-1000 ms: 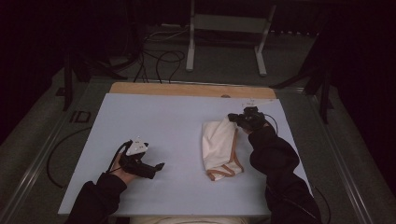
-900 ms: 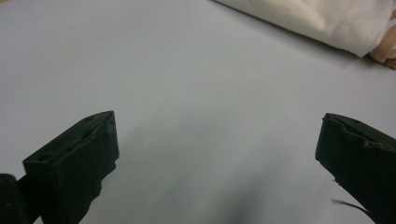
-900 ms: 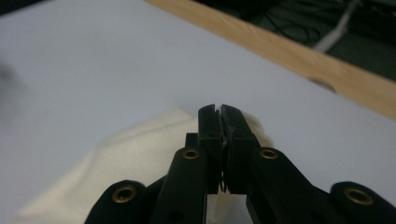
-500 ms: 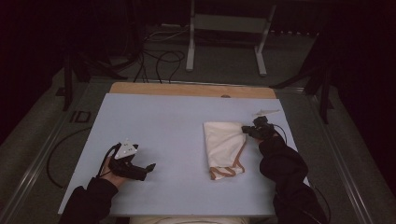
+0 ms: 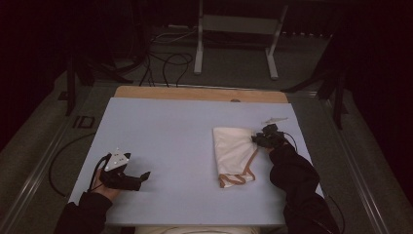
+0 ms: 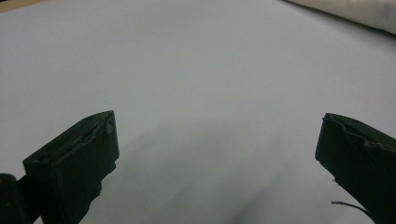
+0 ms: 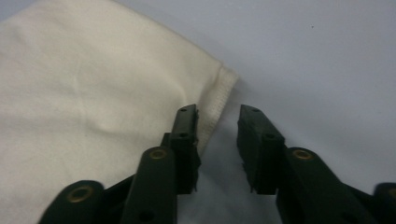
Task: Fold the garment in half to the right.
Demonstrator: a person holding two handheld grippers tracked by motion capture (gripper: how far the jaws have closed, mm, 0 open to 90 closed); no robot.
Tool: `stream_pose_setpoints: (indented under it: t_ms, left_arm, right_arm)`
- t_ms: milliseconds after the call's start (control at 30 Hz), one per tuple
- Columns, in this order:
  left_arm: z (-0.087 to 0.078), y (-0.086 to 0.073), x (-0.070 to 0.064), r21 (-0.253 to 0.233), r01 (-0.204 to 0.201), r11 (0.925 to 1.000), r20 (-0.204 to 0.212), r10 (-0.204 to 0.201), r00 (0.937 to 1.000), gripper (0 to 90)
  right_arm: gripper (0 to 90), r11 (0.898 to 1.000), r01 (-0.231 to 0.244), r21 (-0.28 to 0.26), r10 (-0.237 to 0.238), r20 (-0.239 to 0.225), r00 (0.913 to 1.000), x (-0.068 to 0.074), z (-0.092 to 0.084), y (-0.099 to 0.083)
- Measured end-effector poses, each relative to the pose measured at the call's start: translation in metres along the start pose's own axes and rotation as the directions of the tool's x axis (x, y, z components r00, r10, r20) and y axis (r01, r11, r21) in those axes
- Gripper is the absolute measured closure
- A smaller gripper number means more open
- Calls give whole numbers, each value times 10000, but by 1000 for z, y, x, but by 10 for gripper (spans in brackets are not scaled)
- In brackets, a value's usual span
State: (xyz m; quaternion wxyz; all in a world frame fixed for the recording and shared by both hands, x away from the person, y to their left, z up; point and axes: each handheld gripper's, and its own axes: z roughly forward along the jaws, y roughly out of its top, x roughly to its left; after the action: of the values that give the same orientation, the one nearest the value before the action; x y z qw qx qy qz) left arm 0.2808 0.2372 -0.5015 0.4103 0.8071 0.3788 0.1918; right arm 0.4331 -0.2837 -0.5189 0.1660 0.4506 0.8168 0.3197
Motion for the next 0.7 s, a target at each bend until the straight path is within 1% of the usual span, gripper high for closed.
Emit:
stream_pose_setpoints:
  t_ms: [33, 67, 100, 133, 167, 200, 267, 300, 333, 367, 400, 467, 500, 533, 600, 633, 667, 700]
  left_arm:
    - [-1, -1, 1, -40, 46, 10000, -28, -46, 10000, 1]
    - [-2, -2, 1, -6, 5, 10000, -58, -5, 10000, 1]
    - [-2, -2, 1, -6, 5, 10000, -58, -5, 10000, 1]
    - [-3, -3, 3, 1, -16, 10000, -101, 16, 9999, 0]
    - [-3, -3, 3, 1, -16, 10000, -101, 16, 9999, 0]
    - [-5, -5, 3, -30, 2, 10000, -89, -3, 10000, 0]
    - [-6, -6, 5, -48, -2, 10000, -115, 1, 9999, 0]
    - [-6, -6, 5, -42, -5, 10000, -84, 5, 10000, 0]
    - [-7, -7, 5, -37, -2, 10000, -63, 2, 10000, 0]
    - [-7, -7, 5, -37, -2, 10000, -63, 2, 10000, 0]
    - [-7, -7, 6, -21, -12, 10000, -29, 12, 10000, 0]
    - [-7, -8, 6, -34, -24, 10000, 43, 24, 10000, 0]
    - [-7, -8, 6, -34, -24, 10000, 43, 24, 10000, 0]
    - [-8, -8, 6, -16, -44, 10000, 170, 44, 9998, 0]
    - [-7, -9, 6, -29, -65, 10000, 300, 66, 9995, 0]
    - [-7, -9, 6, -29, -65, 10000, 300, 66, 9995, 0]
    - [-6, -10, 5, -7, -113, 9999, 367, 113, 9993, 0]
    - [-6, -10, 5, -7, -113, 9999, 367, 113, 9993, 0]
  right_arm:
    - [622, 10000, -11, 39, 11, 17, 10000, 0, 0, 1]
    - [590, 10000, -40, -11, 40, 11, 10000, 1, -2, 2]
    - [571, 10000, -7, -82, 8, 16, 10000, 1, -3, 2]
    - [526, 9998, -11, -207, 12, 13, 10000, 1, -6, 4]
    - [526, 9998, -11, -207, 12, 13, 10000, 1, -6, 4]
    - [458, 9991, -75, -408, 75, 8, 10000, 1, -12, 8]
    - [403, 9984, -76, -566, 75, -16, 10000, 2, -17, 11]
    - [382, 9979, -88, -639, 82, -96, 9999, 2, -18, 12]
    - [335, 9972, -149, -732, 131, -245, 9996, 3, -21, 14]
    - [335, 9972, -149, -732, 131, -245, 9996, 3, -21, 14]
    - [271, 9968, -274, -755, 235, -511, 9984, 6, -22, 17]
    - [227, 9956, -388, -850, 318, -827, 9961, 9, -24, 18]
    - [227, 9956, -388, -850, 318, -827, 9961, 9, -24, 18]
    - [163, 9951, -241, -957, 126, -1187, 9929, 13, -24, 20]
    - [144, 9949, -126, -1003, -14, -1376, 9905, 19, -24, 21]
    - [144, 9949, -126, -1003, -14, -1376, 9905, 19, -24, 21]
    - [139, 9945, 17, -1052, -177, -1520, 9882, 24, -23, 23]
    - [139, 9945, 17, -1052, -177, -1520, 9882, 24, -23, 23]
